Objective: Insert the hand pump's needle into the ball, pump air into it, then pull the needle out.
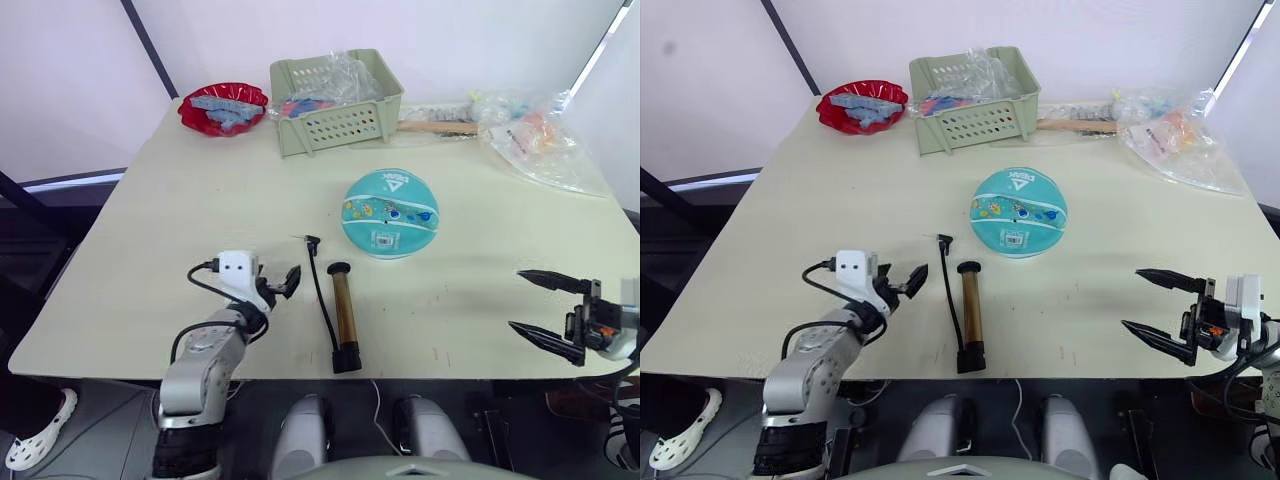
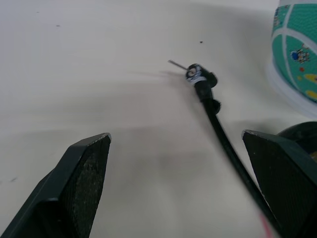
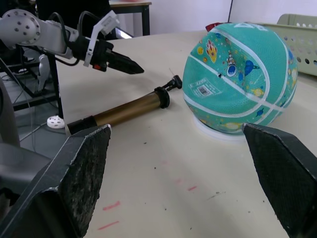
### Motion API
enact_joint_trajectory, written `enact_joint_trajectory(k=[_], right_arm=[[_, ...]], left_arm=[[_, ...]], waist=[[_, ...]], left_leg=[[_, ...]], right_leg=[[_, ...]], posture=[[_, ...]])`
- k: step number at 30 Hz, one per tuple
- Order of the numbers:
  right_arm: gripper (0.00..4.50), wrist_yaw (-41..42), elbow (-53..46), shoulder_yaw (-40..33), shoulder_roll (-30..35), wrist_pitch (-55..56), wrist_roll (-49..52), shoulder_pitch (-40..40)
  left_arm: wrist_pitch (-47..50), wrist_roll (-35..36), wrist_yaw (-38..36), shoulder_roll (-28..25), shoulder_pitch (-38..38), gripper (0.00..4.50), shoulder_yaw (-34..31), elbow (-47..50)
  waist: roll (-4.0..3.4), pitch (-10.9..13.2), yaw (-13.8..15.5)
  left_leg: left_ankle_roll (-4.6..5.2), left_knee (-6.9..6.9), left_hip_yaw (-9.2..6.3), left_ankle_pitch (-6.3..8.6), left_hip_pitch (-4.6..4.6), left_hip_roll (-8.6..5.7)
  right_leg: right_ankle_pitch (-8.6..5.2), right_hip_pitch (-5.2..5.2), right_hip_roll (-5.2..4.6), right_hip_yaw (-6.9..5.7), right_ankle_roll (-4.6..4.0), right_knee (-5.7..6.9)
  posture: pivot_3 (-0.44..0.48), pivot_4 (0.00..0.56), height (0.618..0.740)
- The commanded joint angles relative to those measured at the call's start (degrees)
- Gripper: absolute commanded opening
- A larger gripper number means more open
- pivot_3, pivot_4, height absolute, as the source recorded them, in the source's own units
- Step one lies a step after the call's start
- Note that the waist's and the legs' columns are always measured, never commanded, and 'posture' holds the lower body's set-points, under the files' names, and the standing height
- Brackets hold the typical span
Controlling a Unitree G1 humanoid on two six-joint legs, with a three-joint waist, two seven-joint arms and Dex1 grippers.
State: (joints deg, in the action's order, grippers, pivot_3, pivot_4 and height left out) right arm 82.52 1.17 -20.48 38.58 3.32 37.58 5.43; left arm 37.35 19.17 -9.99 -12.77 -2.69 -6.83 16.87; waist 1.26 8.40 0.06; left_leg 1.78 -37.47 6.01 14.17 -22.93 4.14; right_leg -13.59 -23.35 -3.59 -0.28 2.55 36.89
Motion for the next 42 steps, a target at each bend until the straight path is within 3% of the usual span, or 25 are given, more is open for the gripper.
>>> enact_joint_trajectory(k=[1, 16, 35, 38, 42], right_arm=[[4.44, -0.34, -1.93, -0.18, -0.14, 0.01, 0.85, -0.17], [4.44, -1.35, -2.21, 0.29, -0.58, 1.11, 0.13, -0.53], [4.44, -2.71, -3.55, 0.52, -0.29, 0.88, 0.1, -0.08], [4.5, -2.87, -3.72, 0.58, -0.12, 0.77, 0.09, -0.13], [4.5, -2.93, -3.62, 0.73, 0.02, 0.82, -0.07, -0.4]], left_arm=[[2.44, -1.55, 4.07, 2.15, -3.23, 4.5, 1.07, 1.45], [11.59, -8.24, 13.07, 8.32, -13.09, 4.5, 5.33, -3.24], [9.77, -12.58, 11.07, 8.83, -14.6, 4.5, 7.87, -13.17], [9.34, -13.29, 11.2, 8.93, -14.47, 3.65, 7.98, -13.67], [8.38, -14.32, 11.68, 8.86, -14.48, 1.96, 7.72, -14.3]], waist=[[0.01, 0.01, 0.11], [0.02, 0.01, 0.6], [0.0, 0.0, 0.69], [0.0, 0.0, 0.7], [0.0, 0.0, 0.72]], left_leg=[[0.0, -0.01, -0.01, 0.0, 0.0, 0.0], [0.0, -0.02, -0.05, 0.0, -0.03, -0.05], [0.0, -0.04, -0.12, -0.01, -0.04, -0.06], [0.0, -0.04, -0.12, -0.01, -0.03, -0.06], [0.0, -0.05, -0.13, -0.01, -0.04, -0.06]], right_leg=[[0.0, 0.0, 0.01, 0.0, 0.0, 0.0], [0.01, 0.01, 0.08, -0.01, 0.02, 0.0], [0.01, 0.02, 0.07, -0.03, 0.02, 0.0], [0.02, 0.03, 0.07, -0.03, 0.03, 0.0], [0.02, 0.04, 0.05, -0.03, 0.03, 0.0]], posture=[[0.0, 0.15, 0.738], [0.0, 0.15, 0.738], [0.0, 0.15, 0.738], [0.0, 0.15, 0.738], [0.0, 0.15, 0.738]])
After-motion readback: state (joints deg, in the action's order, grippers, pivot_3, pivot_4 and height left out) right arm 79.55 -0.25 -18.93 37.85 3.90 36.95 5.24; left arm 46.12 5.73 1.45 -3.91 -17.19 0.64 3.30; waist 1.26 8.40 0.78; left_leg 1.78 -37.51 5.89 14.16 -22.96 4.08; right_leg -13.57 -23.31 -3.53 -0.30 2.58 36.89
